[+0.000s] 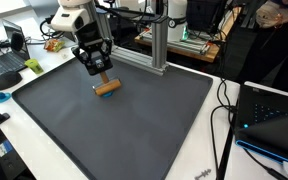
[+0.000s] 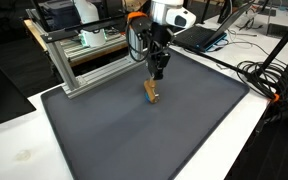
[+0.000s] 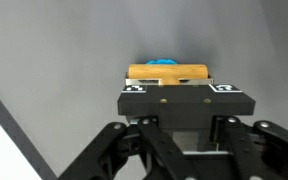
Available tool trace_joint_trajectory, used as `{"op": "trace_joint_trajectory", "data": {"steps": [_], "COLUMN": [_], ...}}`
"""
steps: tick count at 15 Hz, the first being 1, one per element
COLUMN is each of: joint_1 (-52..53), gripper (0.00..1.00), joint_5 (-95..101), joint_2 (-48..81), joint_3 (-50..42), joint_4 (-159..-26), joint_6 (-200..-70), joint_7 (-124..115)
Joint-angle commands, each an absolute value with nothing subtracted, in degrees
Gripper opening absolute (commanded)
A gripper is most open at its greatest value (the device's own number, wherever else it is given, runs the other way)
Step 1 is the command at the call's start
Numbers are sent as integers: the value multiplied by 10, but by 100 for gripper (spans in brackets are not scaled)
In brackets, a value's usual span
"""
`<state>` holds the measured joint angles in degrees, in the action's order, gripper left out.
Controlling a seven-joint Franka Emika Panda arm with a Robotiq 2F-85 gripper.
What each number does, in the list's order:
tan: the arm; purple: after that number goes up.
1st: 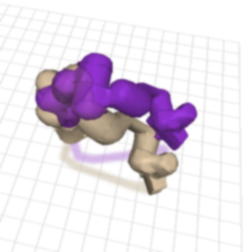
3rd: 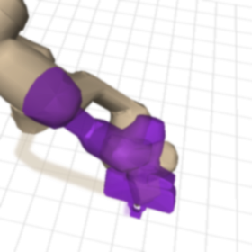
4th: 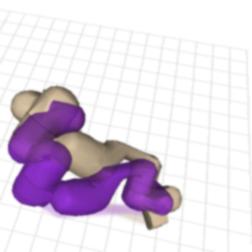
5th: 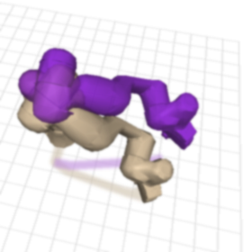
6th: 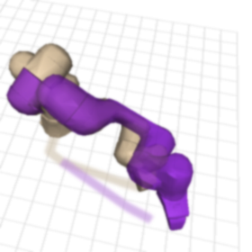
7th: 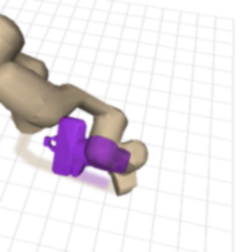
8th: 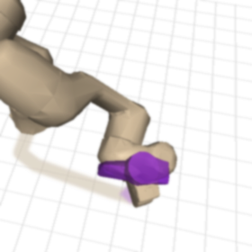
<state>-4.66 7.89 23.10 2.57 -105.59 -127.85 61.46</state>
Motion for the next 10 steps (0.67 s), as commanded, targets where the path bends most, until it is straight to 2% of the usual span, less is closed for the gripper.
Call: {"op": "trace_joint_trajectory", "data": {"steps": [1, 10], "joint_1": [-43, -39], "gripper": [23, 23], "joint_5": [116, 138], "joint_2": [235, 234], "joint_3": [11, 13], "joint_4": [-1088, -1092], "joint_6": [-1294, -1296], "joint_7": [606, 602]}}
